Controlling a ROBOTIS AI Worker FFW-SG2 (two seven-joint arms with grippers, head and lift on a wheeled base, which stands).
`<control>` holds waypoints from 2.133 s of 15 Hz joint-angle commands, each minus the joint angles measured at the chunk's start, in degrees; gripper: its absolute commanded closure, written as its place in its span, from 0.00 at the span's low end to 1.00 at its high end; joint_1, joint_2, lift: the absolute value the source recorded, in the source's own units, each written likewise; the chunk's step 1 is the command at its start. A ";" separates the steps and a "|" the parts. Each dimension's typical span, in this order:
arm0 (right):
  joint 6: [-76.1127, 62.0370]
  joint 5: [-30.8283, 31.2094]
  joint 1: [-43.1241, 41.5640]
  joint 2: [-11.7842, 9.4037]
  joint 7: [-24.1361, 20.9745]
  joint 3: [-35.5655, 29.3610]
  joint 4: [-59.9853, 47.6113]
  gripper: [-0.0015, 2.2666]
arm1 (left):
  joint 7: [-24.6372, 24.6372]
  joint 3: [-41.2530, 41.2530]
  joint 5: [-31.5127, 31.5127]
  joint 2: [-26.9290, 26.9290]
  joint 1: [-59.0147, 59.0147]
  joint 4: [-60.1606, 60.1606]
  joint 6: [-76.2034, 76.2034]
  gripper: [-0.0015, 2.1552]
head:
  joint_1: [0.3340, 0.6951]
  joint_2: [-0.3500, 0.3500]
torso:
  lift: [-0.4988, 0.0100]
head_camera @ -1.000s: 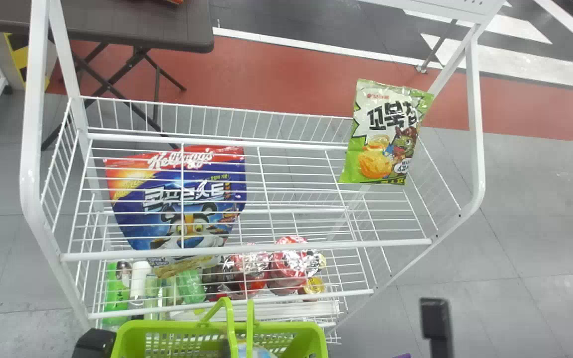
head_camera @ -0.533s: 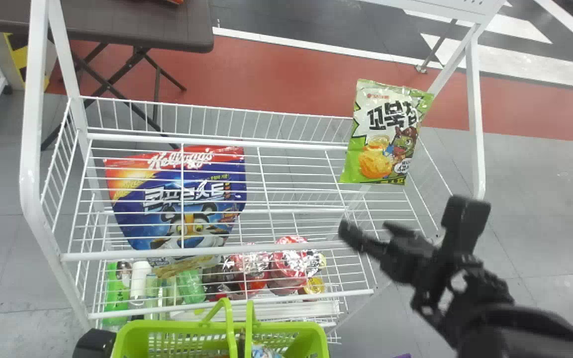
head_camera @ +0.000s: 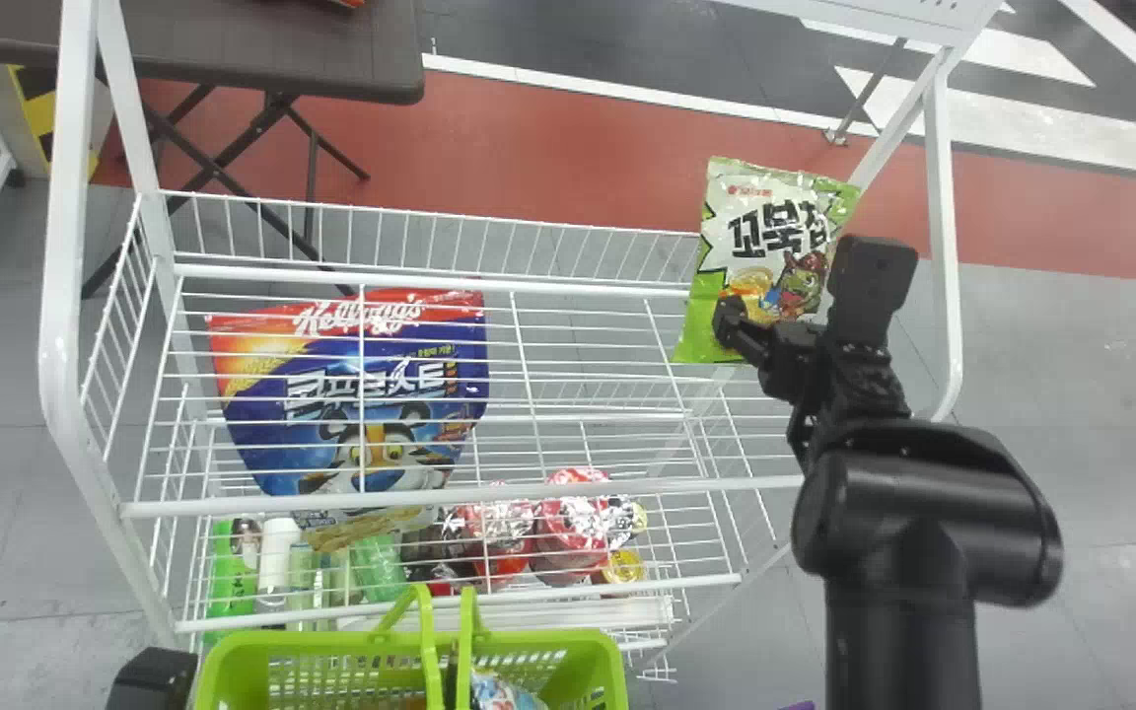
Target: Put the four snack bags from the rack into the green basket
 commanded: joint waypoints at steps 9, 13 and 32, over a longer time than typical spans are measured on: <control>3.76 -1.30 -7.48 -2.81 6.32 -3.30 12.99 0.90 | 0.80 -0.16 0.06 -0.60 -2.19 2.23 1.25 0.99 | 1.00 0.00 | 0.97; -0.11 -4.20 -2.73 -2.73 6.94 -3.03 7.72 0.93 | 0.89 0.55 0.15 -0.60 -2.45 2.67 1.43 0.99 | 1.00 0.00 | 0.97; 51.51 -34.00 34.89 0.14 21.97 -7.95 -45.80 0.93 | 0.27 5.03 1.91 -0.25 -0.52 -2.08 4.59 0.99 | 1.00 0.00 | 0.97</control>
